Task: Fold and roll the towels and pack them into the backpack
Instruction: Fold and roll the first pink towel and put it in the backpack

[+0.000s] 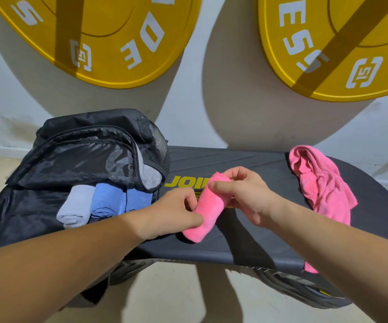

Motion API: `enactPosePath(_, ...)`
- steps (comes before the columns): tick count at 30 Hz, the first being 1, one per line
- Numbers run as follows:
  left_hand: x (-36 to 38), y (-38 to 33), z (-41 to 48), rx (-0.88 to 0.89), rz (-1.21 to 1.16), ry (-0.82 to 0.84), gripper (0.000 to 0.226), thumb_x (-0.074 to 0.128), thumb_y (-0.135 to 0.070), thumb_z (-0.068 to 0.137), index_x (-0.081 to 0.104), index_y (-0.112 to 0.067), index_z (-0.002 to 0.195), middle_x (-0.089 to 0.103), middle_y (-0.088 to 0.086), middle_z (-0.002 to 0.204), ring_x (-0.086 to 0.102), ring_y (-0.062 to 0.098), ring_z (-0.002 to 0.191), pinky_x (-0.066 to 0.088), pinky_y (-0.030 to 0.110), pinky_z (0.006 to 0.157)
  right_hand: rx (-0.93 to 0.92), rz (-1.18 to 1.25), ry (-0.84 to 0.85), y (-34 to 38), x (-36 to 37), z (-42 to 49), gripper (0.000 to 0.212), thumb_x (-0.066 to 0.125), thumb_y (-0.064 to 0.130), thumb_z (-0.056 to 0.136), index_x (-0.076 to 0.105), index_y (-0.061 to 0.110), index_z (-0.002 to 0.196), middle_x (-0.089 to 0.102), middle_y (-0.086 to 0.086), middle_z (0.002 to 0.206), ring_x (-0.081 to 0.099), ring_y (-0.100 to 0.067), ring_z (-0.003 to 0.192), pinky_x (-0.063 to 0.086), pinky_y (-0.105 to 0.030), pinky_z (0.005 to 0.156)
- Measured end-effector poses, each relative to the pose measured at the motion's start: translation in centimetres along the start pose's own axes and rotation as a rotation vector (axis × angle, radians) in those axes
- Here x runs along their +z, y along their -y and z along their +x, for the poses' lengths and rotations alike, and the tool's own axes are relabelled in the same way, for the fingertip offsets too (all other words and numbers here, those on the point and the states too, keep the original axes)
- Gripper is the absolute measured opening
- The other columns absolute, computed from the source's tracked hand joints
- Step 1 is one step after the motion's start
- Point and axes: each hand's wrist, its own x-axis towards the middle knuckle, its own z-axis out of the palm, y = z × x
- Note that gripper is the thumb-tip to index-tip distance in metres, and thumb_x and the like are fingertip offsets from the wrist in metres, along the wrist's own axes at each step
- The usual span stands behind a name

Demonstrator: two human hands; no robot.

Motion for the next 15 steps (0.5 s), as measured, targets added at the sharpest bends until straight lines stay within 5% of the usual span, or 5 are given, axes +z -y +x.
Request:
enactPosePath(4, -2.3, -3.7, -1.5, -0.039, -0.279, 0.019, 0.023, 0.074, -0.016, 0.050, 0.058, -0.018, 0.067, 0.052, 0.002, 0.066, 0.047, 0.018, 0.065, 0.034, 0.029, 0.061, -0.045, 0.102, -0.078, 2.8, 1.0, -1.4, 0.029, 0.082, 0.009, 0.078, 0.061, 0.011, 0.099, 0.069, -0.013, 0.088, 0.068, -0.026, 0.073, 0.055, -0.035, 0.059)
enactPosePath(8, -4.7, -5.6, -5.0, -0.080, -0.622, 0.039, 0.021, 0.074, -0.002, 0.070, 0.058, -0.015, 0.073, 0.056, 0.007, 0.066, 0.053, 0.018, 0.057, 0.045, 0.024, 0.048, -0.057, 0.170, -0.100, 6.0, 3.1, -3.3, 0.035, 0.082, 0.010, 0.081, 0.063, 0.002, 0.110, 0.071, -0.019, 0.092, 0.071, -0.023, 0.065, 0.057, -0.034, 0.056)
enactPosePath(15, -9.6, -3.1, -12.8, -0.106, -0.894, -0.055, 0.021, 0.073, -0.003, 0.074, 0.054, -0.012, 0.076, 0.052, 0.007, 0.066, 0.049, 0.016, 0.059, 0.038, 0.025, 0.051, -0.058, 0.093, 0.016, 7.0, 12.0, -5.7, 0.038, 0.081, 0.020, 0.085, 0.065, 0.001, 0.114, 0.074, -0.024, 0.107, 0.073, -0.033, 0.086, 0.063, -0.042, 0.073)
